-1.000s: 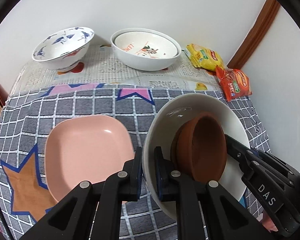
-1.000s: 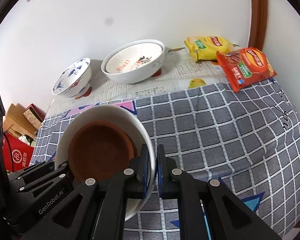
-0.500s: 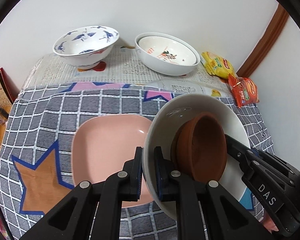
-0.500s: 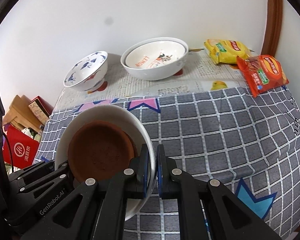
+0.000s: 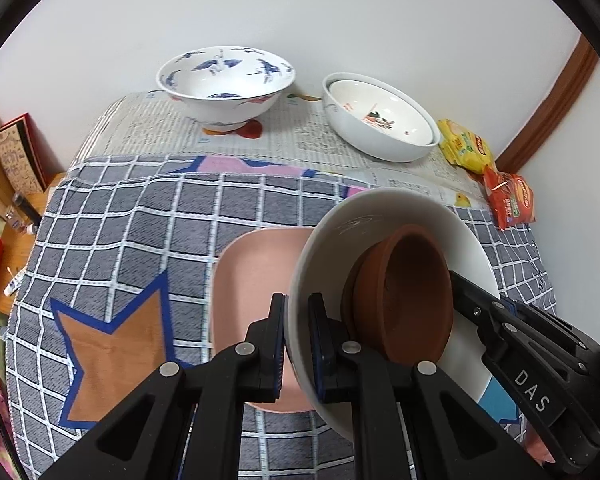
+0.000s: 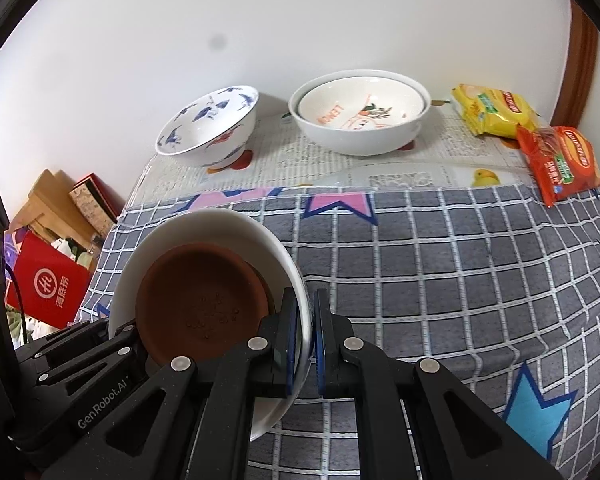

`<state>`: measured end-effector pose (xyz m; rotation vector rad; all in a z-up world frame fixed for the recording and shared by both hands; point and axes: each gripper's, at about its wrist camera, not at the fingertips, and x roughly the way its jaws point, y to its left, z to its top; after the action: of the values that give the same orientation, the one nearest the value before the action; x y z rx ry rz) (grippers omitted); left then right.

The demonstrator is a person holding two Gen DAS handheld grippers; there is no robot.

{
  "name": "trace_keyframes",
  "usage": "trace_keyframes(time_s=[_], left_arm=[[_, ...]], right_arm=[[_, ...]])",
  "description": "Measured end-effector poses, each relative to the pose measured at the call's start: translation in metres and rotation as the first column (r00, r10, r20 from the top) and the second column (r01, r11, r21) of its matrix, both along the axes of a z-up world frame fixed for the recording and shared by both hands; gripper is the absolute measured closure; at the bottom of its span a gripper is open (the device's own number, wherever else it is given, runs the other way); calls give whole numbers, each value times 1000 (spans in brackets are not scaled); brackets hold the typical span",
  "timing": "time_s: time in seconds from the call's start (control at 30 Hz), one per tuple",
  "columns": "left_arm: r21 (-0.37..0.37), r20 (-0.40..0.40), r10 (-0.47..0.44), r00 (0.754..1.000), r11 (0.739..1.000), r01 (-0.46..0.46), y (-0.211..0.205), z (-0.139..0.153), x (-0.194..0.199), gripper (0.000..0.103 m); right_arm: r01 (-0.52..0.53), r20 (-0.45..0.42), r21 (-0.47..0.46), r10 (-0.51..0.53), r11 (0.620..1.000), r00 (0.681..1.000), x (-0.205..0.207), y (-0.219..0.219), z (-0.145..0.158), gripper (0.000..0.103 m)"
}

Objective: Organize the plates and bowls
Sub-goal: 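Lower the white bowl onto the pink plate with both grippers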

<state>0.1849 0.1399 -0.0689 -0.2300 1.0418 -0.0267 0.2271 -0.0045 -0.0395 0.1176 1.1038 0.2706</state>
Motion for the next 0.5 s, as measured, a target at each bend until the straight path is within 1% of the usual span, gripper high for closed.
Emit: trace_keyframes(time_s=[0.27, 0.5], left_arm=[[-2, -18, 26, 999, 1000, -26, 16, -10, -1, 92], [-5, -38, 39, 999, 999, -39, 25, -20, 4, 92]], right_arm=[[-29, -19, 0, 29, 1000, 999, 2, 21, -11, 95], [-40, -43, 2, 40, 999, 998, 6, 29, -24, 95]])
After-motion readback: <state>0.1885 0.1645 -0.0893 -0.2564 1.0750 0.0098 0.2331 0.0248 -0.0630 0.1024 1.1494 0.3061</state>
